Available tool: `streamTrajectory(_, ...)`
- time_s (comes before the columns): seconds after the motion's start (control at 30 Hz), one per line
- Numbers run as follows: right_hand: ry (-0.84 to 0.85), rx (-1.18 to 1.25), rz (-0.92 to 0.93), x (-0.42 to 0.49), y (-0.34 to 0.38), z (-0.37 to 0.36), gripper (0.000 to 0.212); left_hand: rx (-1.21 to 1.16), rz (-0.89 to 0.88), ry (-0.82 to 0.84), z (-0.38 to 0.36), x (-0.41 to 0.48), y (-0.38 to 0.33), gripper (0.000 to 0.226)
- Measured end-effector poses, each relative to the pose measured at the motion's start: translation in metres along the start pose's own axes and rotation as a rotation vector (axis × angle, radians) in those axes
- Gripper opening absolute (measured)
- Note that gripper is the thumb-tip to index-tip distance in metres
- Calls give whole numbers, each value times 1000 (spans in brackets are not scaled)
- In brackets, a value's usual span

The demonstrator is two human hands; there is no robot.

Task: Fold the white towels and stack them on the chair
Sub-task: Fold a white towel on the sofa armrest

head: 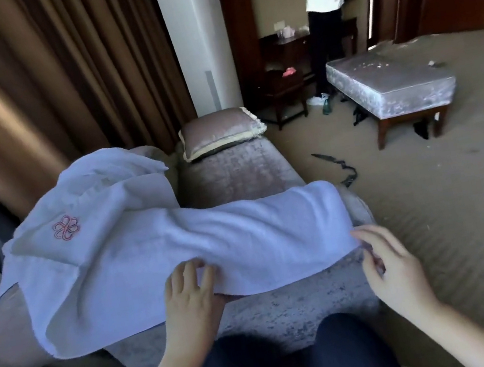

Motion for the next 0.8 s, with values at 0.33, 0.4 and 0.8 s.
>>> streamTrajectory(0.33, 147, 77, -562, 22, -59, -27, 12, -37, 144, -49, -8, 6, -4, 34)
streamTrajectory(0.4, 120, 145, -622, 17, -56, -32, 11, -54, 162, -30, -10, 4, -2, 33)
streamTrajectory(0.8, -217, 276, -766, -10, -83, 9, 15, -149, 168, 102, -13, -3, 0, 27)
Point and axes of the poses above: each hand's wrist, its own x-axis towards the middle knuckle, its own z-axis out of the back of the hand, y = z × x, the point moved 10 cm from there along x, towards the middle knuckle, and after that the axes turned 14 degrees about z, right-handed, at the moved point
